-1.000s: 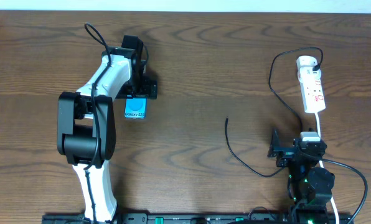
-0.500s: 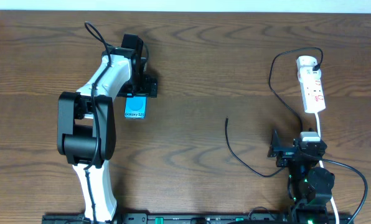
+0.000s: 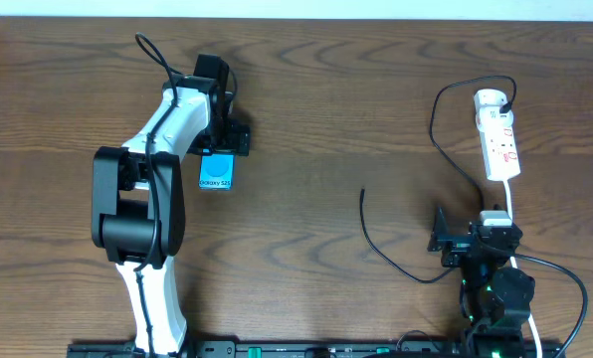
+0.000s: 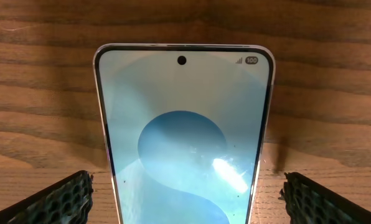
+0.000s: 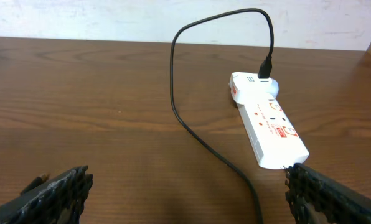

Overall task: Plug charger to phone and switch on socket
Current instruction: 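Close the left gripper on the phone's top edge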

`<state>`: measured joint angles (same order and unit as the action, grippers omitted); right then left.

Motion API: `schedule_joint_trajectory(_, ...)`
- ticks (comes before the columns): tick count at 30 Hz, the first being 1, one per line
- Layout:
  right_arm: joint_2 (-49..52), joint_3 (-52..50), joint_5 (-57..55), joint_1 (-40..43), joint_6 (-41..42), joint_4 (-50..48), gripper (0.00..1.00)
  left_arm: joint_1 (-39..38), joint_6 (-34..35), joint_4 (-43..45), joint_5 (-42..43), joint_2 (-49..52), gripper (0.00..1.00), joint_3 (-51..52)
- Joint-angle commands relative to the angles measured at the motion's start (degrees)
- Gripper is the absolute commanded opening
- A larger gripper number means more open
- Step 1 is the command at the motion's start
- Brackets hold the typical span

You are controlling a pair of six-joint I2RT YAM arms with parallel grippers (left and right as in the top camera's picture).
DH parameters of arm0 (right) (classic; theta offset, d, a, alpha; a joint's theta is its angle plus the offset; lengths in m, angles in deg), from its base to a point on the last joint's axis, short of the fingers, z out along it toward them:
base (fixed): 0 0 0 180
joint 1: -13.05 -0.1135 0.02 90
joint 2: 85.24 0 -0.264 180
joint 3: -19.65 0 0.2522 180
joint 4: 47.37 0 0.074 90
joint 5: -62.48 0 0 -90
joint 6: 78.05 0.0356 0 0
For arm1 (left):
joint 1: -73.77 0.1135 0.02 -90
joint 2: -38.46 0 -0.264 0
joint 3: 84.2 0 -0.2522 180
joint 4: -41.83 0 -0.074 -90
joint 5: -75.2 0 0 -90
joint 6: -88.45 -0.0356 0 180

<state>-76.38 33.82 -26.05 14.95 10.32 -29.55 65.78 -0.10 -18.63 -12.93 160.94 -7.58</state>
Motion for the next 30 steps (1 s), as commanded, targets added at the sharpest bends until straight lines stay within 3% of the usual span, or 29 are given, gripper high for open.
schedule_joint_trajectory(1,-0.3,-0.1,-0.3,-0.5,1.0,0.3,0.99,0.3,-0.4,-0.3,-1.2,1.0,0.98,0.4)
schedule_joint_trajectory(30,-0.3,-0.1,-0.3,-0.5,1.0,0.2,0.99,0.3,-0.4,1.1,-1.0,2.3,0.98,1.9)
